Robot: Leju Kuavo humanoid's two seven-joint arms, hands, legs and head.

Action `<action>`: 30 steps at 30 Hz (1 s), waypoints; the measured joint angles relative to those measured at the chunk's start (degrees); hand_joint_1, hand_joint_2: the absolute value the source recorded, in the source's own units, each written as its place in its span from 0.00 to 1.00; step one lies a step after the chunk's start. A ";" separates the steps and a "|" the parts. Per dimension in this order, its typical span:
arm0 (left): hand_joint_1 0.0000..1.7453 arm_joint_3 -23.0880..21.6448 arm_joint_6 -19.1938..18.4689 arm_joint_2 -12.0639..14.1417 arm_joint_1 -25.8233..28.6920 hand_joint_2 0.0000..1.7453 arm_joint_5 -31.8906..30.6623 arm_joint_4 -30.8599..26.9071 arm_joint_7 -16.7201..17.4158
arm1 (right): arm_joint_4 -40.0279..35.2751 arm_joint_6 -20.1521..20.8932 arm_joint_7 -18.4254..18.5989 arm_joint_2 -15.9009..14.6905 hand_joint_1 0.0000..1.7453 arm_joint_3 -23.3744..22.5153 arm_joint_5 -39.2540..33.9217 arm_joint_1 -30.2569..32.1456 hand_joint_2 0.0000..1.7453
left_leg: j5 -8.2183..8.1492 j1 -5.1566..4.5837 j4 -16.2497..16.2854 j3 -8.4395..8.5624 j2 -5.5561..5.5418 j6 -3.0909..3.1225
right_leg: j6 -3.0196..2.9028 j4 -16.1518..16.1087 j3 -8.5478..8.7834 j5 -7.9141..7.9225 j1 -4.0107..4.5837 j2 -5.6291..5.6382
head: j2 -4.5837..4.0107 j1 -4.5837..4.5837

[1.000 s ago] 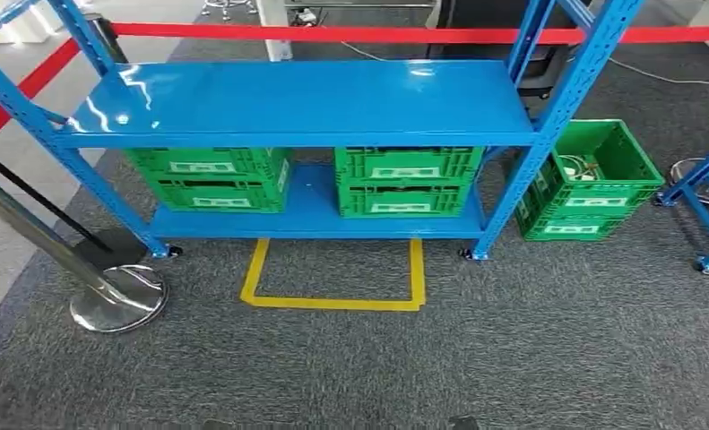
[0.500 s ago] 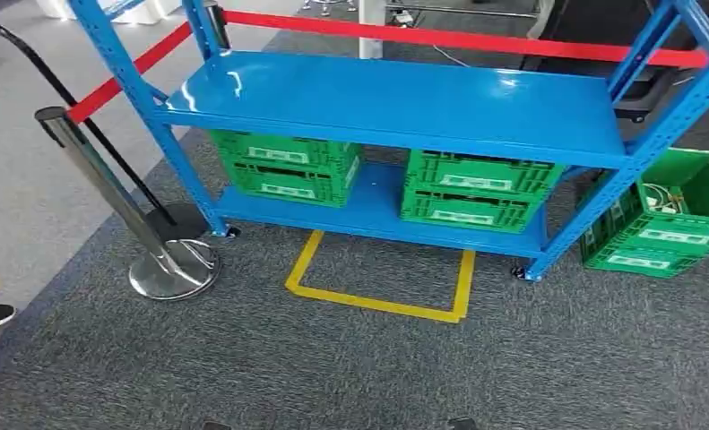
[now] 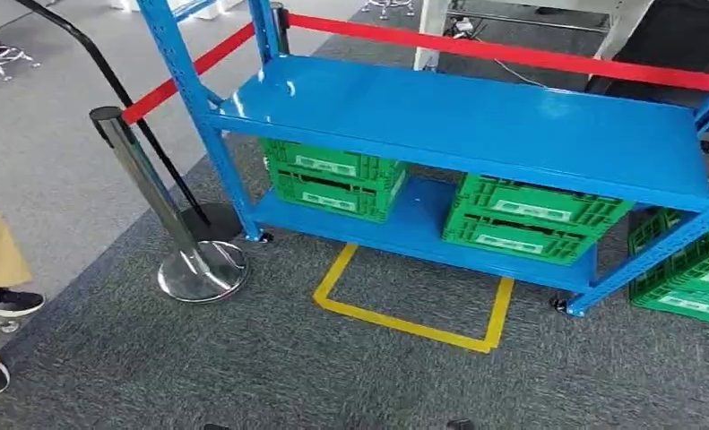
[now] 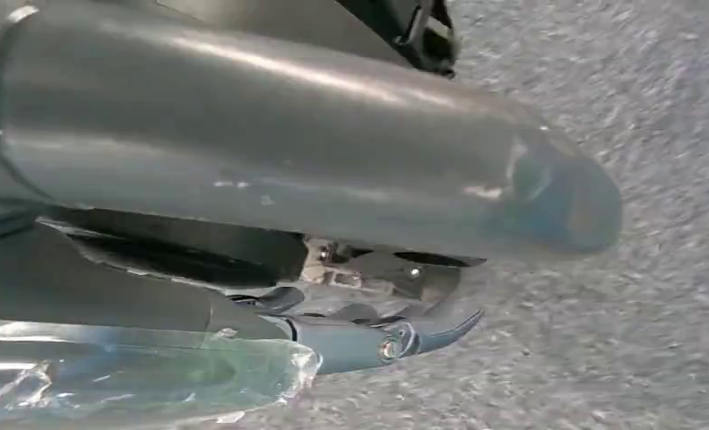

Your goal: Take the parts from the cabinet and place them on the table.

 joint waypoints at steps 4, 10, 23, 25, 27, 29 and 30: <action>0.00 0.02 0.00 0.04 -0.42 0.00 -0.15 -0.26 -0.18 | -0.15 -0.02 -0.13 0.00 0.00 -0.02 -0.09 -0.40 0.00 | 3.39 0.04 7.88 -2.80 0.07 -1.32 | -1.40 -1.80 3.36 -1.69 -0.64 0.15 | 0.00 -0.14; 0.00 0.33 -0.09 0.11 -0.14 0.00 -0.28 -0.44 -0.18 | -0.20 0.11 -0.16 0.02 0.00 -0.04 -0.15 -0.19 0.00 | -4.74 1.01 15.98 -15.95 0.09 -2.54 | -1.11 -3.33 10.06 -6.19 -1.03 0.64 | 0.00 -0.35; 0.00 1.81 -0.31 -0.31 -0.05 0.00 -0.59 -0.96 0.19 | -0.37 0.11 0.30 0.07 0.00 -1.29 -1.27 -0.85 0.00 | 9.80 0.84 3.13 -13.49 1.20 0.95 | 2.05 12.80 2.94 -16.51 -1.32 0.59 | 0.02 -0.11; 0.00 2.12 -0.48 -0.33 -0.07 0.00 -0.85 -1.01 0.20 | -0.42 0.11 0.46 0.07 0.00 -1.66 -1.73 -0.60 0.00 | 8.90 0.61 3.14 -12.29 1.88 1.02 | 1.80 12.18 0.92 -12.68 -1.11 0.45 | 0.00 -0.02; 0.00 2.62 -0.68 -0.48 -0.05 0.00 -1.25 -1.18 0.20 | -0.46 0.11 0.54 0.07 0.00 -2.19 -2.12 -0.60 0.00 | 7.85 0.40 3.13 -10.64 2.85 0.93 | 0.98 3.07 3.37 -5.03 -0.65 -0.94 | 0.02 0.06; 0.00 2.82 -0.83 -0.61 -0.07 0.00 -1.40 -1.27 0.19 | -0.48 0.13 0.63 0.04 0.00 -2.64 -2.34 -0.90 0.00 | 7.05 -0.21 3.38 -9.89 3.65 0.35 | 0.23 -0.96 4.71 -4.03 0.30 -4.94 | 0.00 -0.01; 0.00 2.91 -0.85 -0.57 -0.03 0.00 -1.46 -1.36 0.19 | -0.48 0.13 0.68 0.06 0.00 -2.78 -2.49 -1.21 0.00 | 6.94 -0.10 3.28 -9.86 4.19 0.02 | -0.04 -1.24 4.85 -3.95 0.28 -4.03 | 0.02 0.19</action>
